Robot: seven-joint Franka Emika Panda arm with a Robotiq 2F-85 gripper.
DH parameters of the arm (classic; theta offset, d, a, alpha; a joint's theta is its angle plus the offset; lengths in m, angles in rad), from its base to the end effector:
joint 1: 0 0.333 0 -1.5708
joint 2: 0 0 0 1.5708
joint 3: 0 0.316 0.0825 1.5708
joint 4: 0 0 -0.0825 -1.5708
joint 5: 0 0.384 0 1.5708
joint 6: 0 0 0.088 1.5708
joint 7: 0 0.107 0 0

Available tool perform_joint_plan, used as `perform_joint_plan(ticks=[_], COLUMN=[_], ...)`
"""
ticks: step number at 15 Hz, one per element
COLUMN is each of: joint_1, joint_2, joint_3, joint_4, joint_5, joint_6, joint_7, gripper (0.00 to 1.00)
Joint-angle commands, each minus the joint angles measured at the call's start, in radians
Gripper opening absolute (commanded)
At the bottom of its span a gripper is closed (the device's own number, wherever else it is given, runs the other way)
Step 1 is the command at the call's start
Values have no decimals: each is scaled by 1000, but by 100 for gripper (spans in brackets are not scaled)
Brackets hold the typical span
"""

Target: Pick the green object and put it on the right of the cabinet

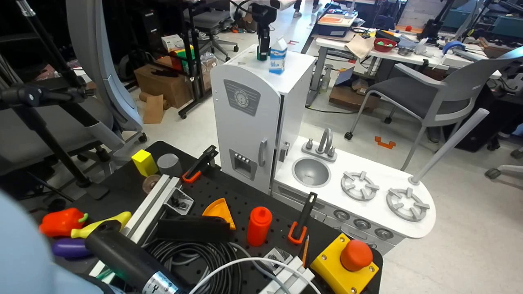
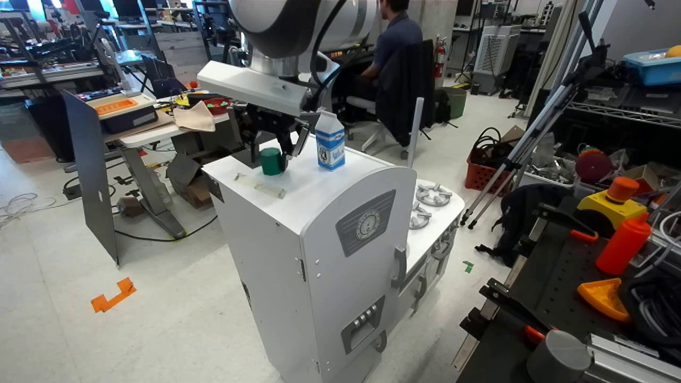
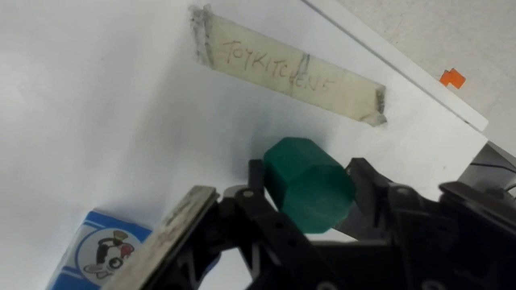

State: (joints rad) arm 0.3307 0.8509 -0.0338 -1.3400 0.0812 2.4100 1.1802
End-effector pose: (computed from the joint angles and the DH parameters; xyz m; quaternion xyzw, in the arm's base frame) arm 0.7263 0.2294 0.2382 -0.8897 0.4427 -0.0688 0.0873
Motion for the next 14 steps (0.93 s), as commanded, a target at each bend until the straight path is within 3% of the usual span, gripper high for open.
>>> perform_joint_plan(ticks=[1,2,3,11,14], joint_1=[10,9,9,11,-27], joint_2=[6,-2,-12,-200,-251], joint_3=[-11,-7,-6,-21,-36], joint_4=[28,22,14,-138,-140], joint_5=[-23,-26,-30,-100,-94], joint_6=[-54,-64,-64,-1,5], joint_7=[44,39,39,12,31], gripper=[27,19,17,17,17])
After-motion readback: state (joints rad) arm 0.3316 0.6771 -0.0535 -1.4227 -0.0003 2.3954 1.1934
